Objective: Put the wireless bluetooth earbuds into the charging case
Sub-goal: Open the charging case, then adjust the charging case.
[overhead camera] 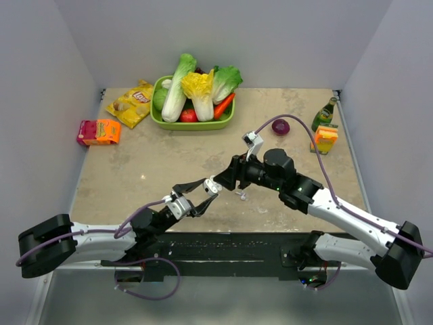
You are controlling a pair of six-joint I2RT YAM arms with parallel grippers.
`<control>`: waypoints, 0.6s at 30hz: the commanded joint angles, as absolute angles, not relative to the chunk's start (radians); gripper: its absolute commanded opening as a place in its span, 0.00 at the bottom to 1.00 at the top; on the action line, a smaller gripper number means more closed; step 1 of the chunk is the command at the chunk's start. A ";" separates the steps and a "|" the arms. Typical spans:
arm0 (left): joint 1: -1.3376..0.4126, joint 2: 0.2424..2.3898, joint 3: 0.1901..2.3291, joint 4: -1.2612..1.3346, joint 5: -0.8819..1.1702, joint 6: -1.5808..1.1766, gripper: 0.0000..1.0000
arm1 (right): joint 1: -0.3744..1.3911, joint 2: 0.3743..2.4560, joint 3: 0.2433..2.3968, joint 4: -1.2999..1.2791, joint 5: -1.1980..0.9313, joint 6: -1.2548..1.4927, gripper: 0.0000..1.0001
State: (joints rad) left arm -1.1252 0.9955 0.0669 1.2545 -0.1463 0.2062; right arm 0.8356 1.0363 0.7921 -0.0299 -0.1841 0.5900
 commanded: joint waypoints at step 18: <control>-1.141 0.989 0.057 1.368 -0.164 0.242 0.00 | 0.813 1.091 0.779 0.066 -0.305 0.637 0.49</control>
State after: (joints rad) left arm -1.1347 0.9924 0.0582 1.2629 -0.1600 0.2276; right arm 0.8158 1.0931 0.7792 0.0307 -0.2806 0.6296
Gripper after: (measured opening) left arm 0.584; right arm 0.507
